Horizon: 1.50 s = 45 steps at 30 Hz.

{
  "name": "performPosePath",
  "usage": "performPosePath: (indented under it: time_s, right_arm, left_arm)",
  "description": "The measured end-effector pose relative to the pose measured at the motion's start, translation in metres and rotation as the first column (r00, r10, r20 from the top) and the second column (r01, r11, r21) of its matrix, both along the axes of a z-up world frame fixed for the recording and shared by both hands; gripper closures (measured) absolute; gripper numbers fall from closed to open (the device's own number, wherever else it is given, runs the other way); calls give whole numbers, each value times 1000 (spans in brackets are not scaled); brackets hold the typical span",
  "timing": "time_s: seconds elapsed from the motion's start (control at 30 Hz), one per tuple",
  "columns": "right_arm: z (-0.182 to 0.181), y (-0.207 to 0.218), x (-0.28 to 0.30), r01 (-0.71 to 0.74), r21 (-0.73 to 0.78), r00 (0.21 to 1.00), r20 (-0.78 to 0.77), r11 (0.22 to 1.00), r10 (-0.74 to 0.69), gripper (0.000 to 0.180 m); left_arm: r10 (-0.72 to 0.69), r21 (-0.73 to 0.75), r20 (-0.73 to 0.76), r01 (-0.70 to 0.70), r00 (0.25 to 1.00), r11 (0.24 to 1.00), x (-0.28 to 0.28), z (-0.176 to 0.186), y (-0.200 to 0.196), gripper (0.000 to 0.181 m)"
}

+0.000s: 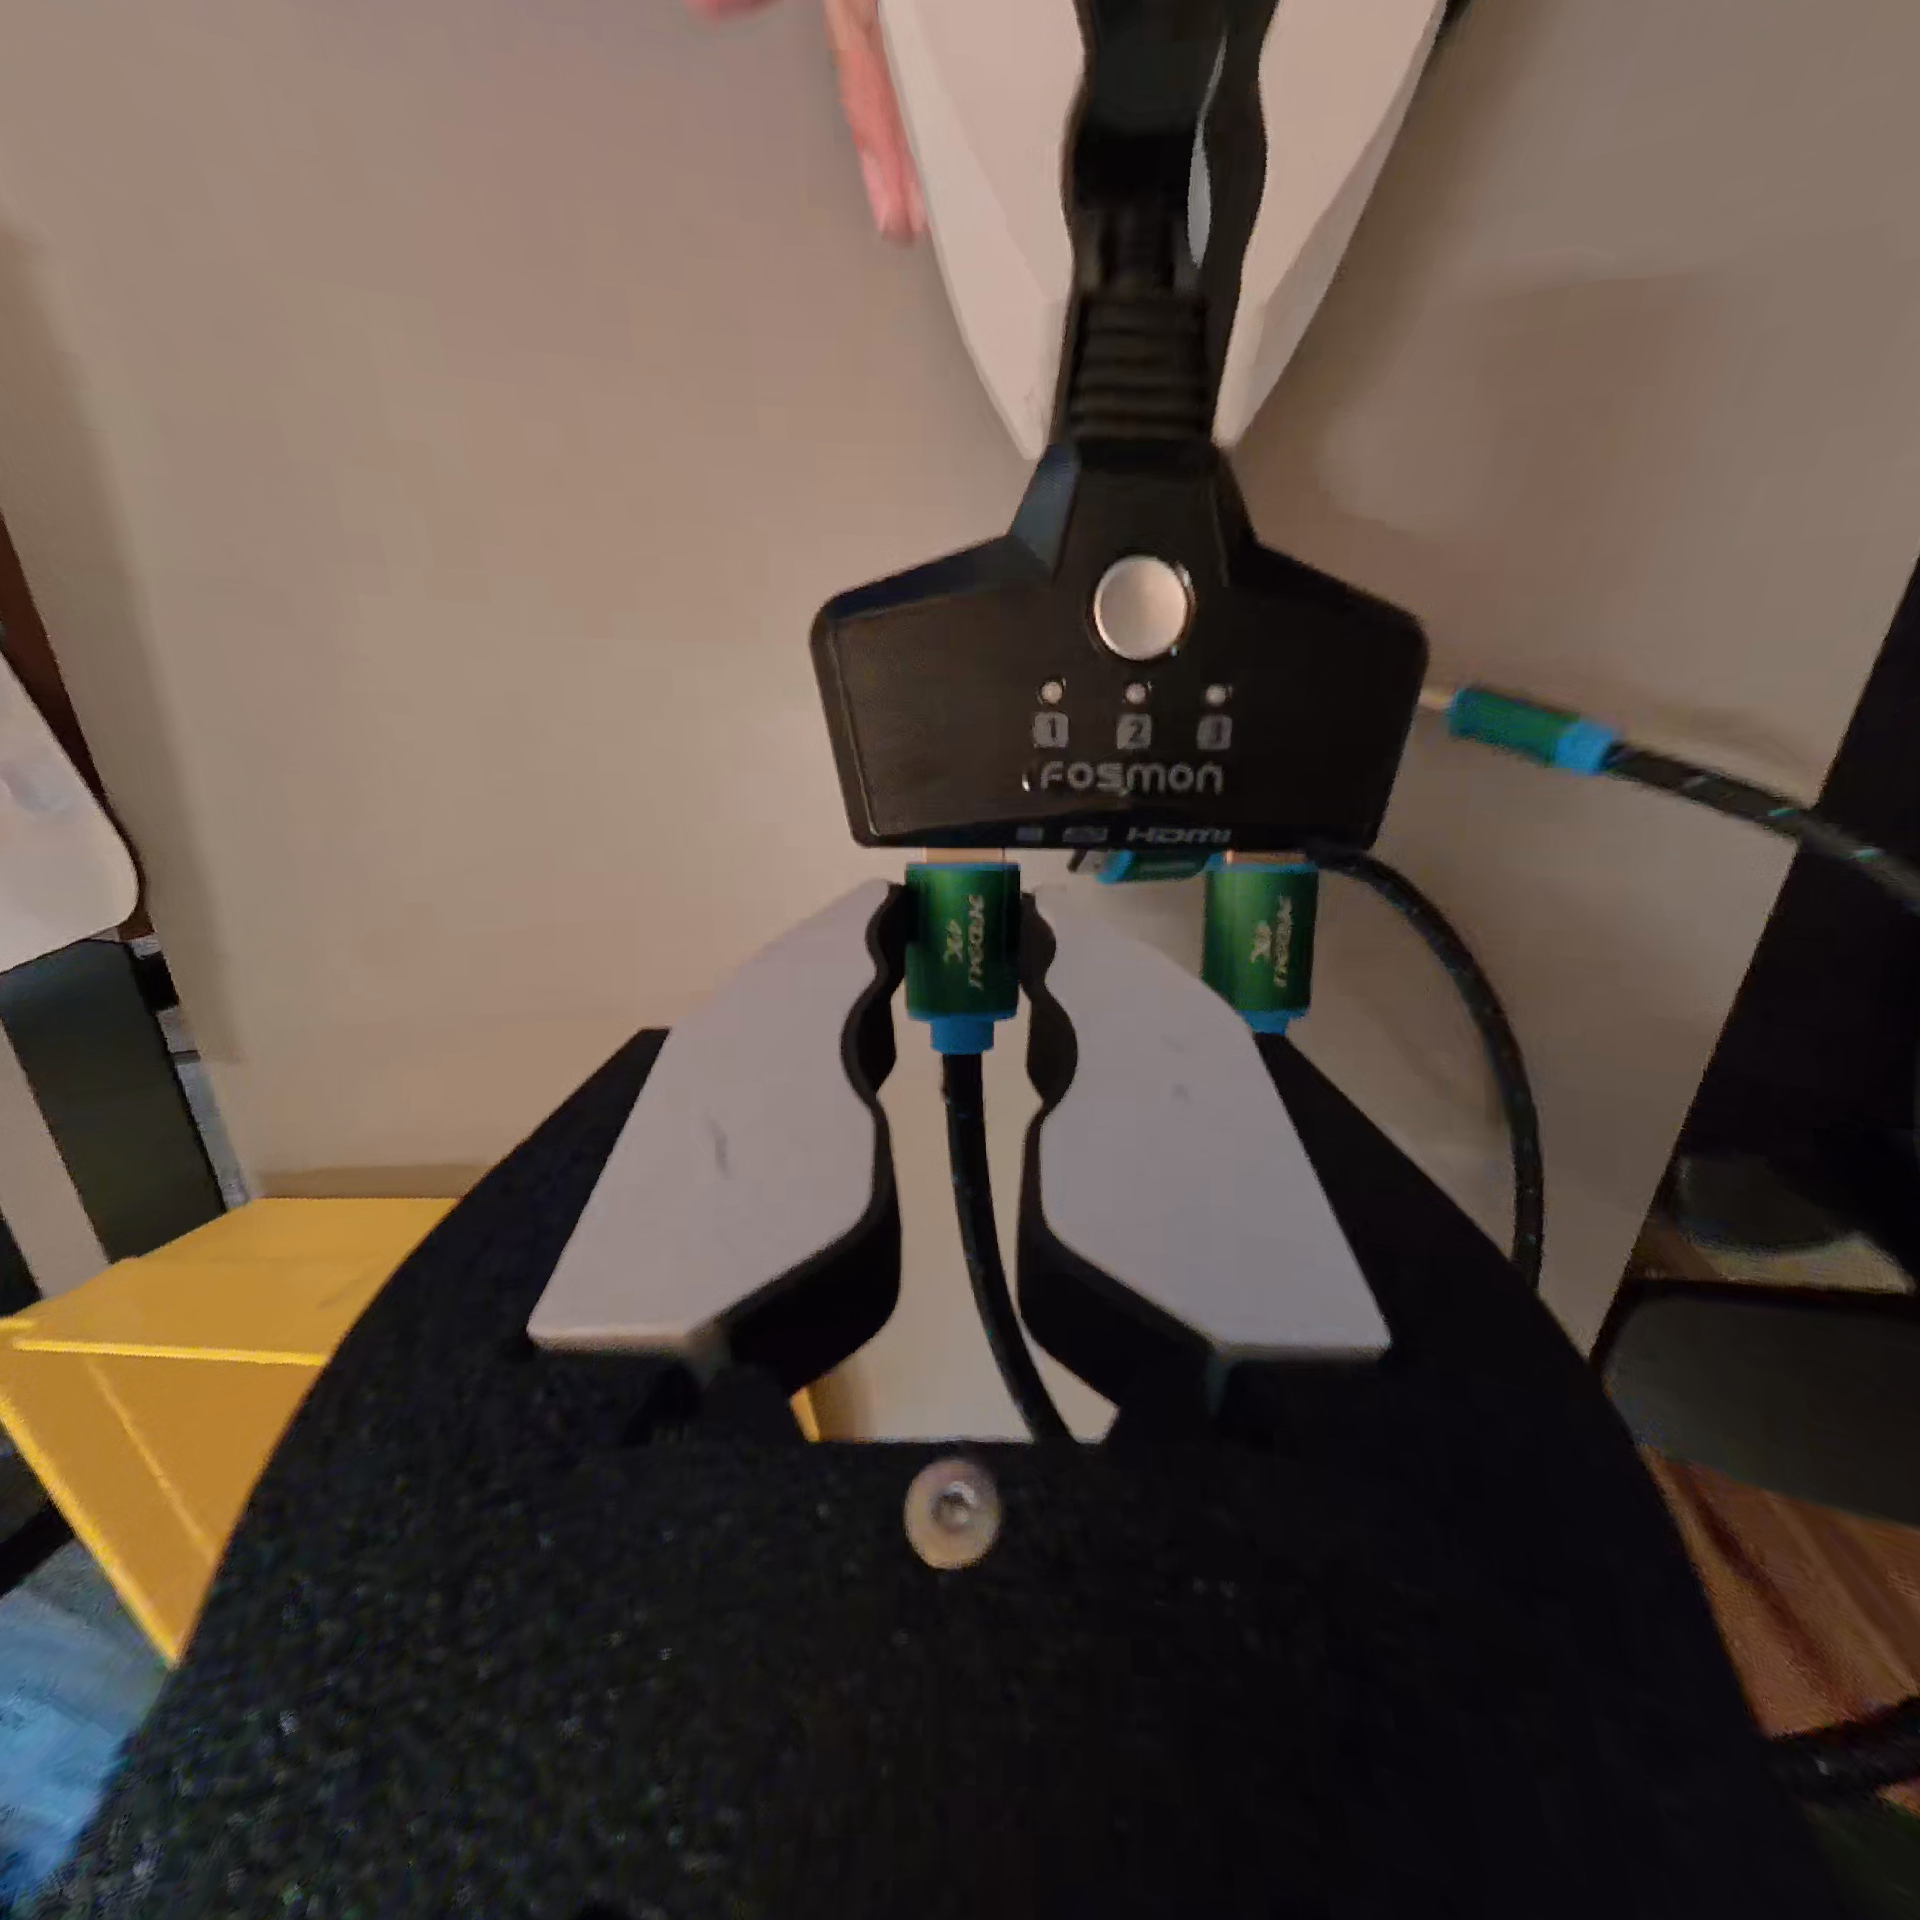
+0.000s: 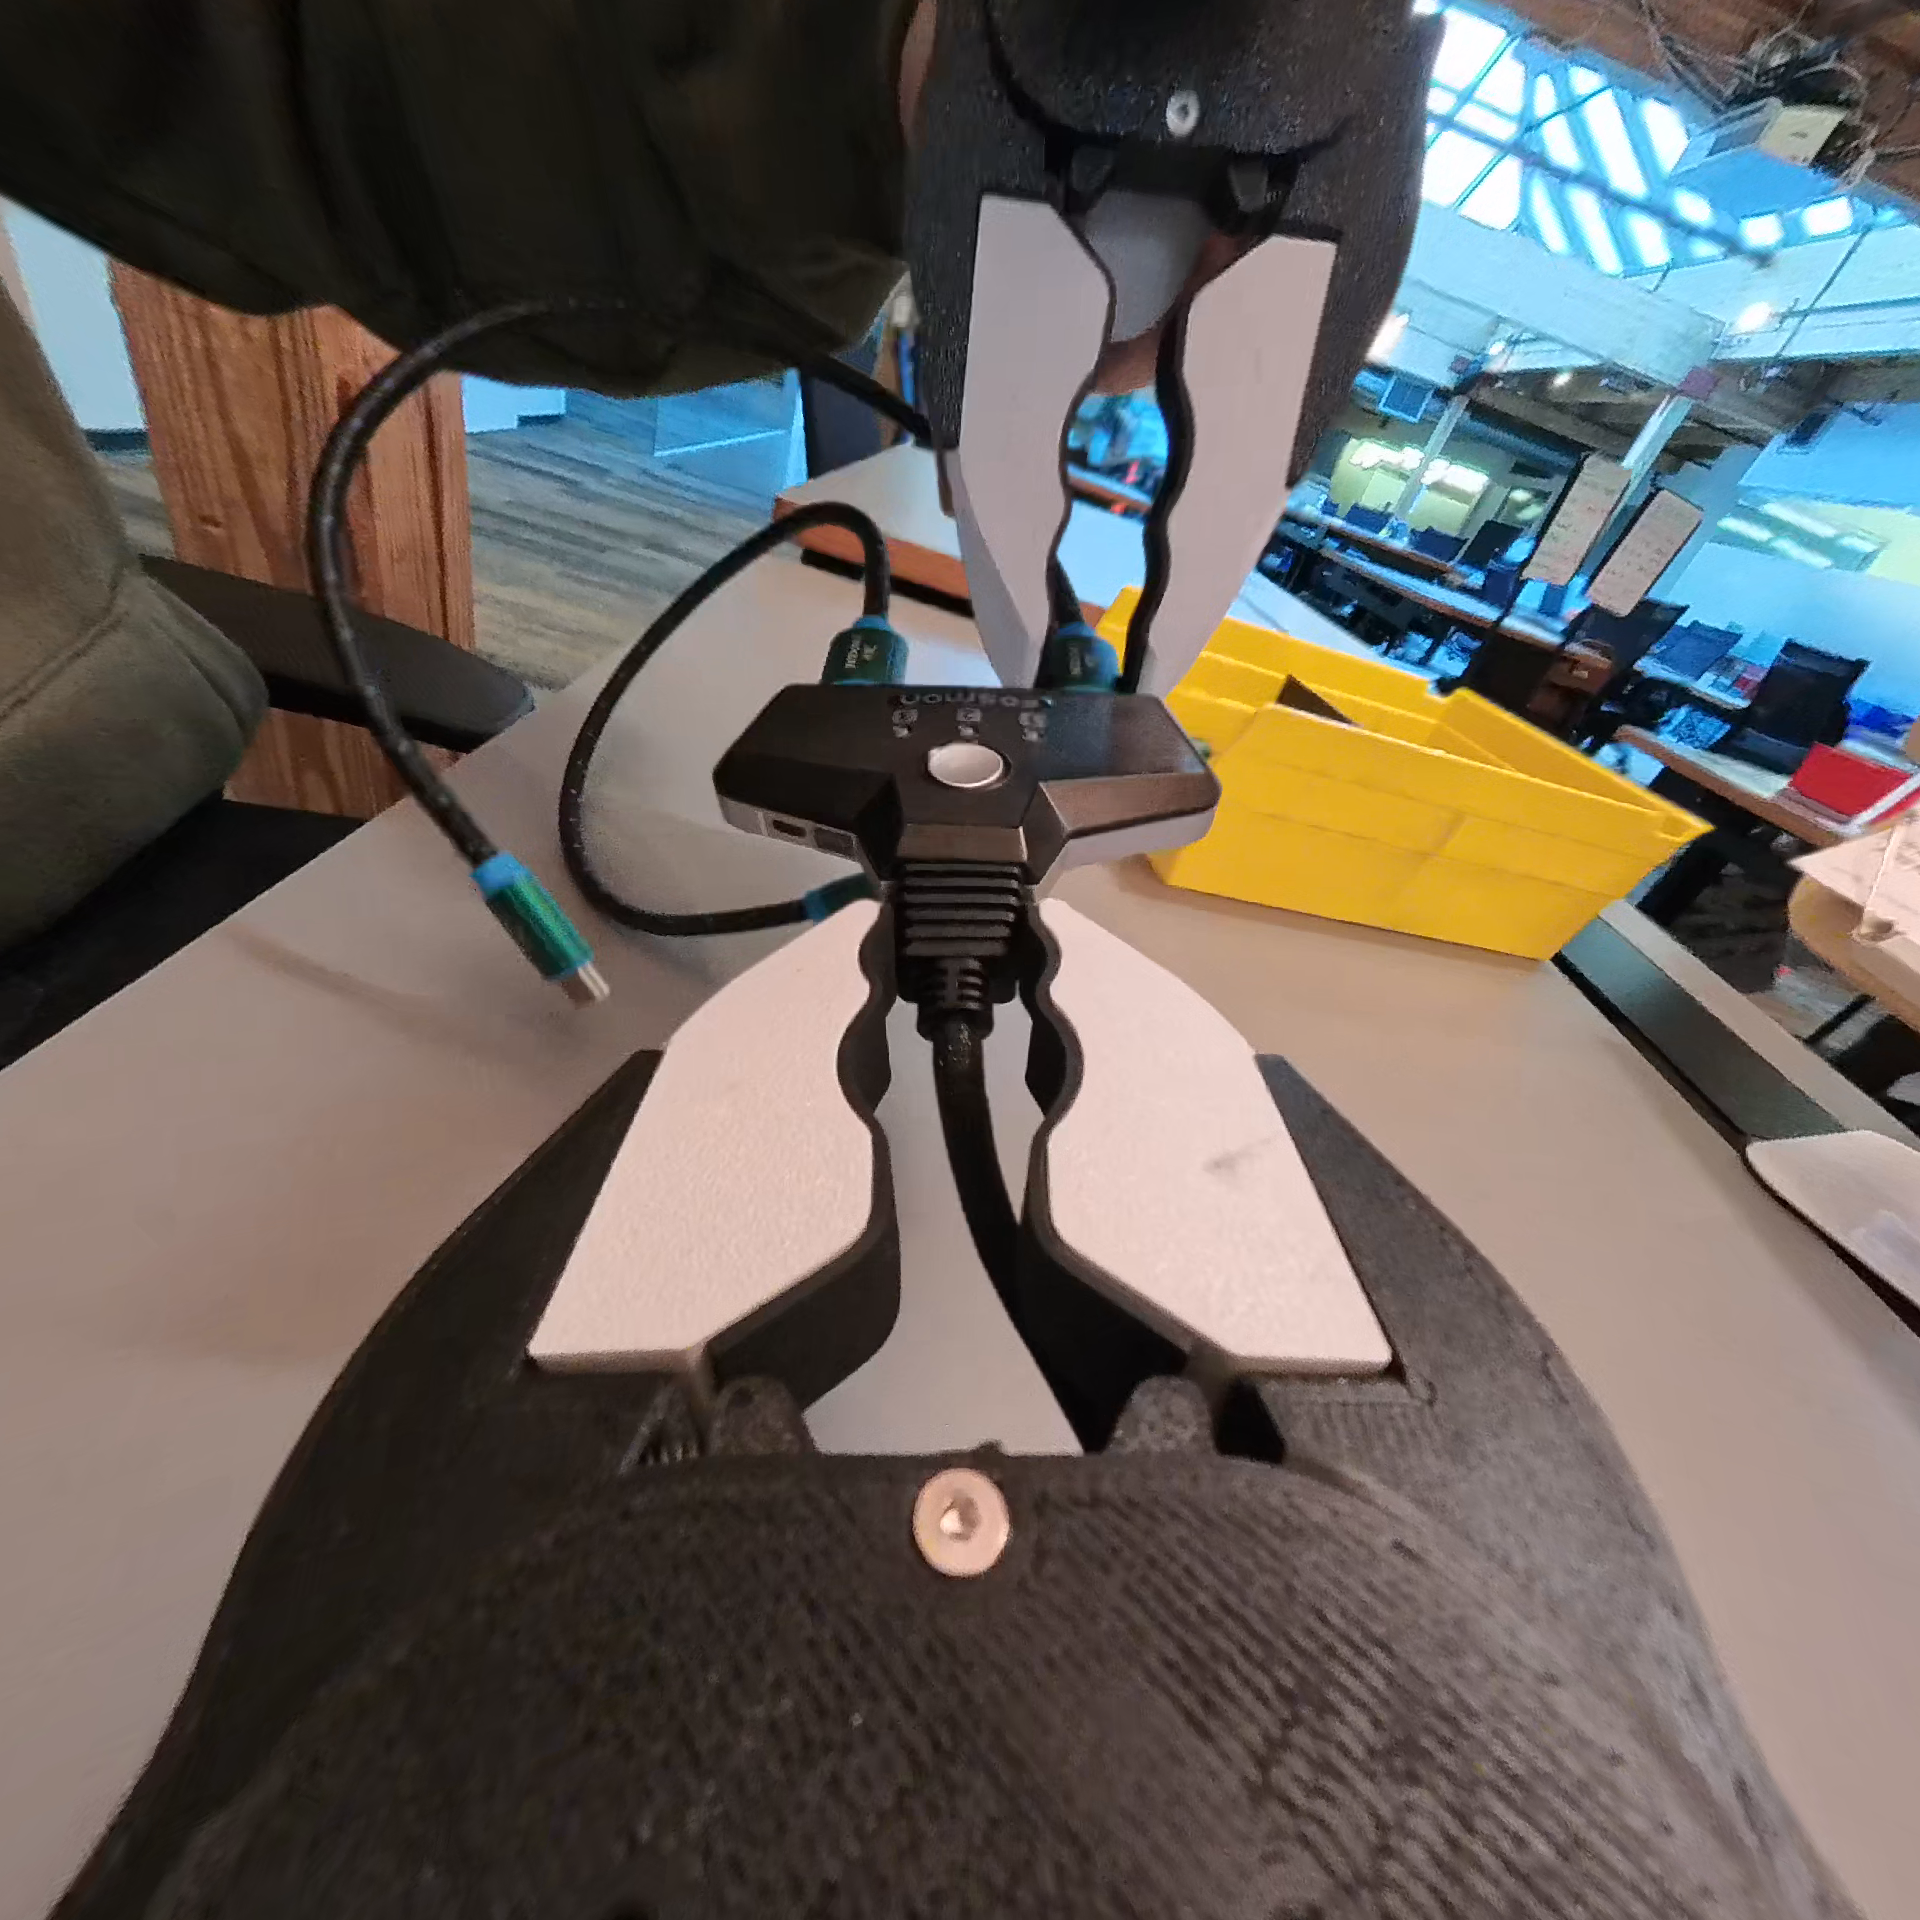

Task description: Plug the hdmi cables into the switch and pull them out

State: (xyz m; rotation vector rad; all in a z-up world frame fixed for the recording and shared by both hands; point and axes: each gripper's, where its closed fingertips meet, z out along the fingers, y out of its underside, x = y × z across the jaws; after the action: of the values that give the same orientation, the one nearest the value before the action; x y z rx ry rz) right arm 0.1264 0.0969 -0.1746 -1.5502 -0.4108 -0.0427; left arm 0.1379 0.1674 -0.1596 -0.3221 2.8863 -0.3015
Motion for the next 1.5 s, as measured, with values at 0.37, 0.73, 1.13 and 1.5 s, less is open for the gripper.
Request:
performPosePath:
  time_s: [0.37,0.73,1.13,1.5]
  right_arm:
    - [24,8,24,196,110,980,-45,974,-192,158]
    - [151,20,21,212,287,974,14,934,-225,158]
    - [348,-139,137,387,713,801,53,584,-596,158]
    - [193,-289,248,758,625,563,-484,186,-670,158]
  left_arm:
    - [678,-678,415,-291,607,675,-6,164,127,128]
    - [941,-833,155,-473,301,289,-58,29,262,126]
    - [809,-844,103,-379,579,379,18,-9,140,129]
    - [716,-848,149,-285,682,448,63,-16,59,134]
